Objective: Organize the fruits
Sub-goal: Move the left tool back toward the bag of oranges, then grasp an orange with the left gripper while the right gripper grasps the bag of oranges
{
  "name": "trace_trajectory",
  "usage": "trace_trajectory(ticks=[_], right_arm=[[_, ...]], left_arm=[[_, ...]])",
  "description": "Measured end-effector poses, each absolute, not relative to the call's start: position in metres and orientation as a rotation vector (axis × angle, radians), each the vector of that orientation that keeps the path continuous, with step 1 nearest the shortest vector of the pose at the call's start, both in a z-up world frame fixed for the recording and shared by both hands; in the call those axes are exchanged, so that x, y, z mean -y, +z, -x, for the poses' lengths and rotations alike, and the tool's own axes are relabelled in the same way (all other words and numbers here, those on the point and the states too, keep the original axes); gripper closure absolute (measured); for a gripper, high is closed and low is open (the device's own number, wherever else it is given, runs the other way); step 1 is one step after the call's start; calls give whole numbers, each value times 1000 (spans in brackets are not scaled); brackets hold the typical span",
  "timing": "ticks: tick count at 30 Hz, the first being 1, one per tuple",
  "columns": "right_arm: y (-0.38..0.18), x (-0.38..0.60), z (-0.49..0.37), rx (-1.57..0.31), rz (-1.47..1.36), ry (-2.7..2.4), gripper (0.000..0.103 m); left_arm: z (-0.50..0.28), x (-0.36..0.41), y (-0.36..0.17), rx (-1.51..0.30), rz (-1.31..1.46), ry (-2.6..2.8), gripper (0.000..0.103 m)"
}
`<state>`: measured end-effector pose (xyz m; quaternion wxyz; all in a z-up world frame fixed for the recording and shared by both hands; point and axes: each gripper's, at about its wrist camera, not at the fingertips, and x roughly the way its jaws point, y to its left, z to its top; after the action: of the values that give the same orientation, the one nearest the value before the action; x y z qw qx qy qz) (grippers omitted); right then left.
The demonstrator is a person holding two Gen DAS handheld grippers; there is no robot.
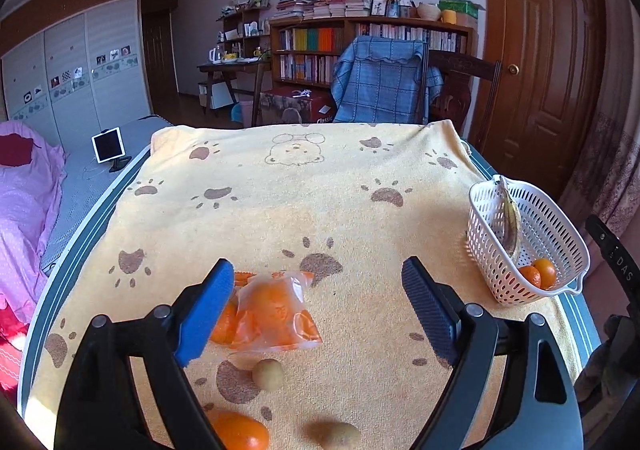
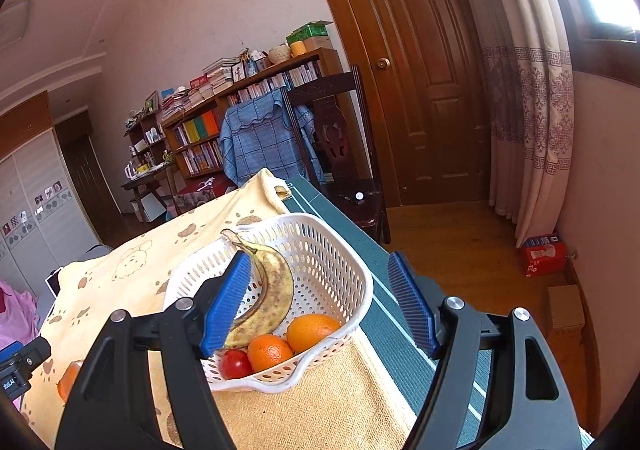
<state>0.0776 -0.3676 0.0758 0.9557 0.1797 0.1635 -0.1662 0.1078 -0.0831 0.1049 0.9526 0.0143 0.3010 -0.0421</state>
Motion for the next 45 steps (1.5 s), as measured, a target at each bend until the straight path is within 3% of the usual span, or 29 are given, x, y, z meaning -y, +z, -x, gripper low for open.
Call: trace_trajectory(ticks=[16, 21, 36, 45], right_arm=[[78, 351, -76, -311, -295, -305, 27], [80, 339, -76, -299, -249, -274, 21], [76, 303, -80, -328, -130, -152, 21], [74, 290, -78, -337, -91, -118, 21]], left_arm=[[-125, -16, 83, -675, 27, 122, 18], [-136, -28, 67, -734, 53, 108, 18], [-148, -16, 34, -811, 66, -44, 18], [-152, -23, 29, -838, 221, -197, 44]])
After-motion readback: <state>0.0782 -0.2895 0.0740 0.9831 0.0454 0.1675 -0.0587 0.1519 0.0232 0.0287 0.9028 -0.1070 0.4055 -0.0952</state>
